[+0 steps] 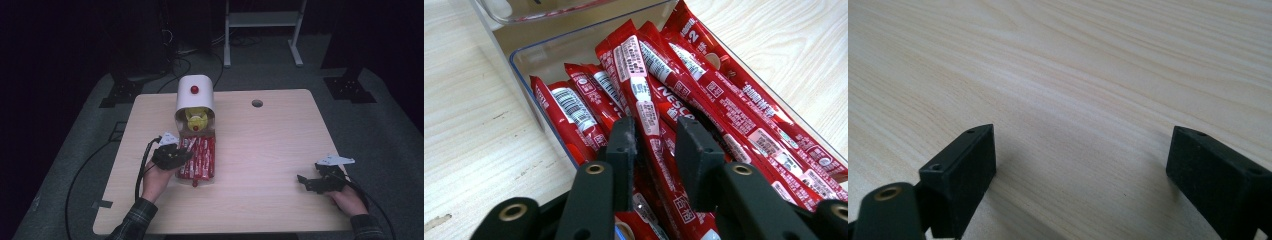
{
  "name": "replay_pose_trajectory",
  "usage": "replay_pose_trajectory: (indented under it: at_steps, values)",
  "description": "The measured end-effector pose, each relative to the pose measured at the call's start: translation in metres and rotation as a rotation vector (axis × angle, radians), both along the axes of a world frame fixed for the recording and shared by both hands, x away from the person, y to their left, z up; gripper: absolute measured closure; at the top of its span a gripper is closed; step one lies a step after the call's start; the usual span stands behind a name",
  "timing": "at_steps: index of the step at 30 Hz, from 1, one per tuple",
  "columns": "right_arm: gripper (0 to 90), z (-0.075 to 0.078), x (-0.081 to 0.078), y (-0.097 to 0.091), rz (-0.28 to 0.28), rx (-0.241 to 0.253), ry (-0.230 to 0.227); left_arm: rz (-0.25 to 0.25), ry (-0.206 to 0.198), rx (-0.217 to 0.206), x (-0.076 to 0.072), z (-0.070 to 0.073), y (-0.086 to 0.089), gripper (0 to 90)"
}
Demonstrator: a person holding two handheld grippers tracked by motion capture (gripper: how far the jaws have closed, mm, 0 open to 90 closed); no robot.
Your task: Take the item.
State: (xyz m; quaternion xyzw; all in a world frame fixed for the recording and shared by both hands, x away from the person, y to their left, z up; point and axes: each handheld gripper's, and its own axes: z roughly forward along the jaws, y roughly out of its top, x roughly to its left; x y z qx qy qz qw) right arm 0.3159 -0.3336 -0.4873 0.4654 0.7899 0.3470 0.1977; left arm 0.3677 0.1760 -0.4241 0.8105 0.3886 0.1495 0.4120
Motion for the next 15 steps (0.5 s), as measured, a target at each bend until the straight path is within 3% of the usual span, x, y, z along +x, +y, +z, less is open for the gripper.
replay_pose_trajectory:
  at_steps: [7, 15]
  values:
    - [11.4, 0.0, 0.0, 0.0, 0.0, 0.0, 0.0, -0.025, 0.019, -0.022, -0.0006, 0.0008, -0.0011, 80.5]
    - [11.4, 0.0, 0.0, 0.0, 0.0, 0.0, 0.0, -0.044, 0.011, -0.036, -0.0022, 0.0025, -0.0032, 83.5]
